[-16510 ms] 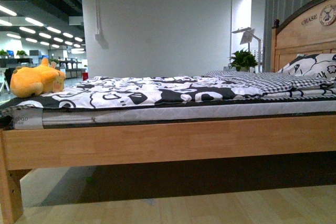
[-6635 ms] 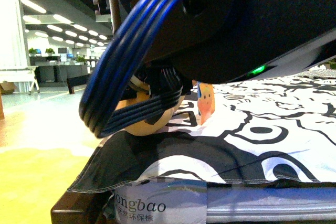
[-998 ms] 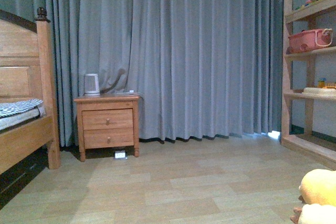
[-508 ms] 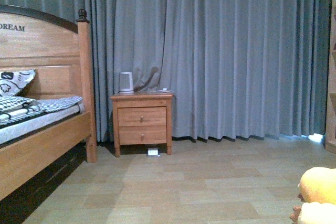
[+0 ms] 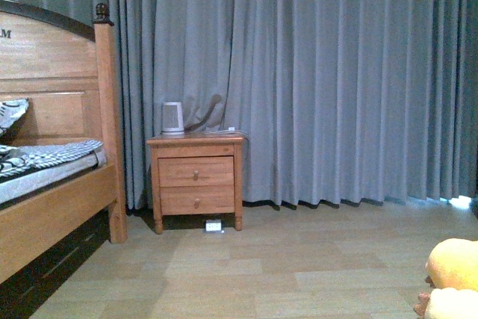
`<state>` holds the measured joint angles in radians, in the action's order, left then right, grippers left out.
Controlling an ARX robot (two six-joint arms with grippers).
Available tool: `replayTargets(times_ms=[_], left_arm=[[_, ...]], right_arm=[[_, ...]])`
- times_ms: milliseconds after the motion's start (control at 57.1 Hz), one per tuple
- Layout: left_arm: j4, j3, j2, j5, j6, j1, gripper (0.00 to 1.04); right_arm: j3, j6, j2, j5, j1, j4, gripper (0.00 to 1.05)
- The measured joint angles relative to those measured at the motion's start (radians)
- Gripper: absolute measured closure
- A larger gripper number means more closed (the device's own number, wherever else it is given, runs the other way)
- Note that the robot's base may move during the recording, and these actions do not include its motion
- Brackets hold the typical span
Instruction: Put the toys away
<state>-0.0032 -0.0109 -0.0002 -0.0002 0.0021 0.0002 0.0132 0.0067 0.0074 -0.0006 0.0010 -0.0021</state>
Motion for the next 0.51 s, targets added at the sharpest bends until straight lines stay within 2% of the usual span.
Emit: replayTargets(times_ms=[508], left_arm=[[0.0, 0.0, 0.0, 0.0, 0.0, 0.0, 0.06]], right_arm=[[0.0, 0.0, 0.0, 0.0, 0.0, 0.0, 0.88]])
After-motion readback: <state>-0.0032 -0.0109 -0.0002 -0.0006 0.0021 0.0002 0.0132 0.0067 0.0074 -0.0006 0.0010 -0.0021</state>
